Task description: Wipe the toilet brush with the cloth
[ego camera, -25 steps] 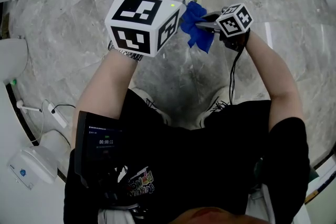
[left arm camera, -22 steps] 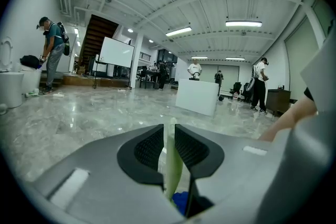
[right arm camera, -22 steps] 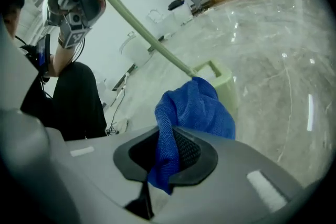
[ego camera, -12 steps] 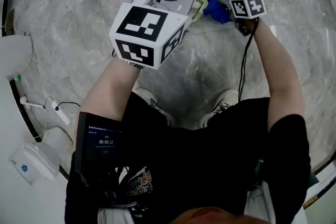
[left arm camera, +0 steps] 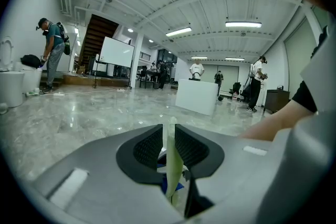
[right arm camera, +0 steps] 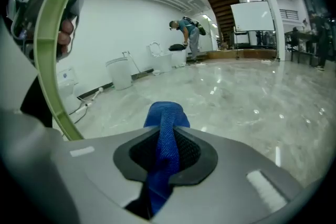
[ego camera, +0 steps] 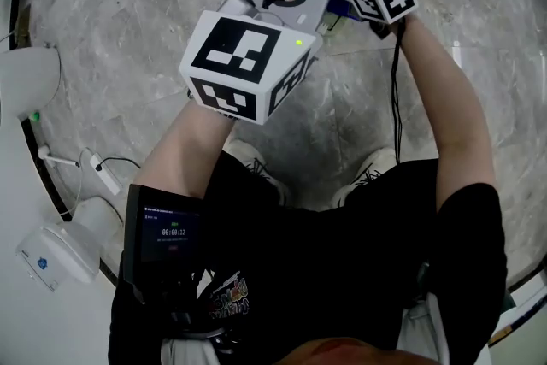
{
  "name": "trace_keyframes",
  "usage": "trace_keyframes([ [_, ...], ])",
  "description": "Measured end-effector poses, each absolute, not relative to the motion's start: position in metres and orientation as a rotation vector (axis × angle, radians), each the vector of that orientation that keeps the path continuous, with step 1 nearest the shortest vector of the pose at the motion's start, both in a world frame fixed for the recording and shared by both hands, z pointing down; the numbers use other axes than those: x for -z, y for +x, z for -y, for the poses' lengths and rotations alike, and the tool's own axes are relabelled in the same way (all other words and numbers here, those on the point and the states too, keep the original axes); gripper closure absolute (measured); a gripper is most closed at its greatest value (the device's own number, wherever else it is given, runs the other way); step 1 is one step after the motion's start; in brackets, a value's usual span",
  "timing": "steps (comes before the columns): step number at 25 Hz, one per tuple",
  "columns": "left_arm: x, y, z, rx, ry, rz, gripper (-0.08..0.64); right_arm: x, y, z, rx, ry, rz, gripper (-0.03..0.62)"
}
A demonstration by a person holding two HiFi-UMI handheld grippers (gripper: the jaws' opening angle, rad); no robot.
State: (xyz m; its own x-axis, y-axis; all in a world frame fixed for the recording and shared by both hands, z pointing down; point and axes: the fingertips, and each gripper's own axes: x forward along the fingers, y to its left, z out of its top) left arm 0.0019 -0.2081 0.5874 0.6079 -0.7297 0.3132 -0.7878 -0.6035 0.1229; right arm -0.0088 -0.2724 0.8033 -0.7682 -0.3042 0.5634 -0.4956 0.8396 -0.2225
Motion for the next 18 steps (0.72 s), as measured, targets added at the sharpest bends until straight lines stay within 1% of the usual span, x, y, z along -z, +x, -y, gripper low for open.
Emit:
trace_keyframes([
  [5,-0.586,0.003,0.207,-0.332,2.594,1.241,0.485,-0.859,0.097,0.293,-0.613,0.892,2.218,0.541],
  [7,-0.585,0.004,0.208,-0.329,2.598,1.238,0.485,-0.88,0.133,0.278,-0.622,0.877,2.118,0.542],
  [9,-0.583,0.004,0.211,-0.326,2.598,1.239,0.485,-0.901,0.15,0.25,-0.612,0.764,2.056,0.543],
  [11,-0.581,0.004,0.213,-0.323,2.596,1.242,0.485,-0.917,0.148,0.216,-0.593,0.611,2.028,0.543],
  [13,-0.579,0.004,0.215,-0.321,2.595,1.242,0.485,-0.924,0.129,0.186,-0.582,0.471,2.034,0.543],
  [18,-0.578,0.005,0.22,-0.314,2.589,1.247,0.485,-0.898,0.041,0.13,-0.565,0.181,2.17,0.543],
])
